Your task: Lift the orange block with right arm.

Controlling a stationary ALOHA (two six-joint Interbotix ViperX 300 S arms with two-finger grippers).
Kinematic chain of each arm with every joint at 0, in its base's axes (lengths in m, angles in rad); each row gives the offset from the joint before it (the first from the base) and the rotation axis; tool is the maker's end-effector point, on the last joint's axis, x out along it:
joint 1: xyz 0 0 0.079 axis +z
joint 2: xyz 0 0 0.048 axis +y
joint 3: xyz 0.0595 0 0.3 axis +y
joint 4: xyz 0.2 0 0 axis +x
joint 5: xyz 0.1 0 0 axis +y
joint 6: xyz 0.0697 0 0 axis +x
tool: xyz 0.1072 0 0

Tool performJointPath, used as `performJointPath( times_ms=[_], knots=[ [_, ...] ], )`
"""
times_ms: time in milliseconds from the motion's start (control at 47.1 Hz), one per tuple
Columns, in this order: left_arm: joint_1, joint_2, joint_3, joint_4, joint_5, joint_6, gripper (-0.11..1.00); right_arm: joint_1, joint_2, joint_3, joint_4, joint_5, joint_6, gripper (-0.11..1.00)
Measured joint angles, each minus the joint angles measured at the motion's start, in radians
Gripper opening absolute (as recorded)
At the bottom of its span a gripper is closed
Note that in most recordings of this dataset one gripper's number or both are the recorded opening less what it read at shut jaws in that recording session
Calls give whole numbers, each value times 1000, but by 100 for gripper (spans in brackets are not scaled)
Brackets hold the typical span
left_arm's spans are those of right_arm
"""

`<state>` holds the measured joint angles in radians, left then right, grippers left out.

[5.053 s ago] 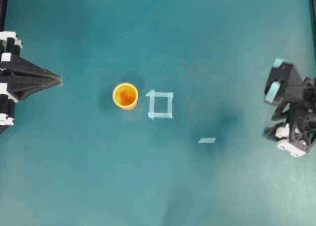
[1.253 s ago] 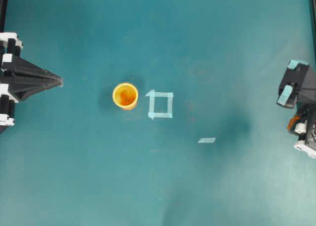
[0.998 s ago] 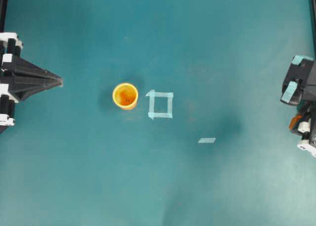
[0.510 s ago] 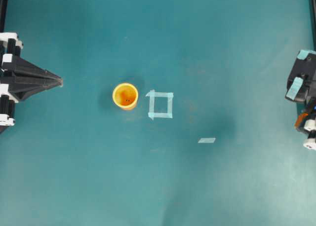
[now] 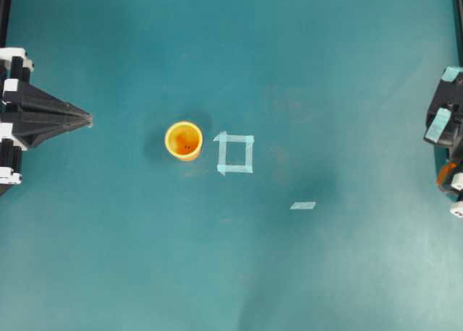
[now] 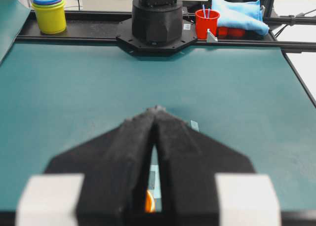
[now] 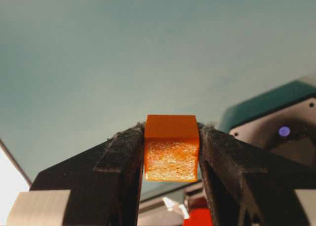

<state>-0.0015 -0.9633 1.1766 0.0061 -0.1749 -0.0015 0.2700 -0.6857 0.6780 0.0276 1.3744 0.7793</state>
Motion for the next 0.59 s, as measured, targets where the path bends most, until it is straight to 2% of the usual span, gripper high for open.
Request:
performJointPath(
  times_ms=[594],
  knots=[
    [0,0,0,0,8,0,0,0,-2,-9,2,9,2,41]
  ],
)
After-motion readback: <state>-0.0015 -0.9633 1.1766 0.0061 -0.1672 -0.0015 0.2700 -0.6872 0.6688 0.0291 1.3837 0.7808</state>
